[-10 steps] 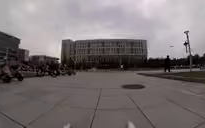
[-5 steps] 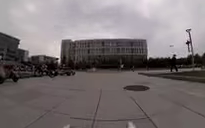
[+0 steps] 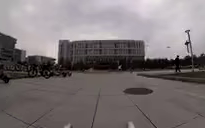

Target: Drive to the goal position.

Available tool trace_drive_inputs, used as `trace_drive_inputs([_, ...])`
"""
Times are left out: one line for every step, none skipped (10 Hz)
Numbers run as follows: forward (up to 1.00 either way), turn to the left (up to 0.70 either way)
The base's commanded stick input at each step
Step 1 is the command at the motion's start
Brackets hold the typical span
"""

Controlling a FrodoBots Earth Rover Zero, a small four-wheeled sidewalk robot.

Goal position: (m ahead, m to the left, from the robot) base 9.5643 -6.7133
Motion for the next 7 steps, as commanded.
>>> trace_drive_inputs([0.7,-0.11])
trace_drive_inputs([0.7,0.0])
trace_drive_inputs([0.7,0.0])
trace_drive_inputs([0.7,0.0])
trace_drive_inputs([0.7,0.0])
trace_drive_inputs([0.7,0.0])
trace_drive_inputs([0.7,0.0])
